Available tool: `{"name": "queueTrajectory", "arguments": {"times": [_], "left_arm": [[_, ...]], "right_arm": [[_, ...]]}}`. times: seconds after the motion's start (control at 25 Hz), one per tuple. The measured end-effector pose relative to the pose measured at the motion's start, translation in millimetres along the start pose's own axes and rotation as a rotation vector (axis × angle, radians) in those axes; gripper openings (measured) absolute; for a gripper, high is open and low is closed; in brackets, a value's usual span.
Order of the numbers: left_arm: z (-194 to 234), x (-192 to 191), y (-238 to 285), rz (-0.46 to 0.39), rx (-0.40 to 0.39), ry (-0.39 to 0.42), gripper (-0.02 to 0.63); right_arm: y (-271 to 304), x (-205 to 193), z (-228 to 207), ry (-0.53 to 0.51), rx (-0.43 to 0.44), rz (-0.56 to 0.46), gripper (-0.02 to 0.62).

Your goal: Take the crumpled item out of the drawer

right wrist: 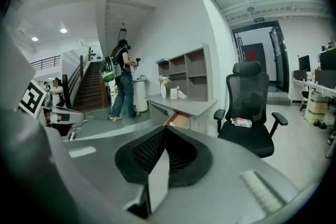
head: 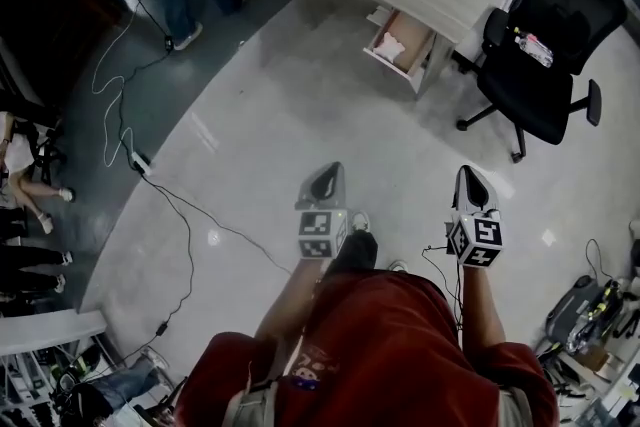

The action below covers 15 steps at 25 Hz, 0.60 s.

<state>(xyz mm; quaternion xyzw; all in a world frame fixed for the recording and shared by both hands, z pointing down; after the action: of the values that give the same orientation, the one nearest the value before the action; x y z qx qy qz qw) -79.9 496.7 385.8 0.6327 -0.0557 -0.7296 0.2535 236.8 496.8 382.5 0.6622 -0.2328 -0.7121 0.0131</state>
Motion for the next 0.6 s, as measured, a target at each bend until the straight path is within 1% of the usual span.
{"name": "queueTrajectory", "arguments": {"times": [0.4,0.6], "left_arm": [[76.5,46.4,47.0,-0.016,-0.026,-0.006,-0.003],[112.2,62.8,64.4,-0.033,-0.019,-0.013,-0.003]], "right_arm": [[85.8,39.3,38.8,-0.025,-0.005,0.016,0.002],[119.1,54.0,53.9,-0.033,-0.01,0.015,0.001]]}}
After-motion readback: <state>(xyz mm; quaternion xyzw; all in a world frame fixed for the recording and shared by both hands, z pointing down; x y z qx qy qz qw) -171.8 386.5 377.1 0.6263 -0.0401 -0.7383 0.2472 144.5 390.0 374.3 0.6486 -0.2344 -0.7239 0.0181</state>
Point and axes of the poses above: the fingertips, and each gripper's own axes: y forward along the fingers, z to its left, x out of its top, the point moved 10 cm from there along -y, backward along the fingers, and after that the axes turned 9 degrees about -y, right-handed, at the moved point
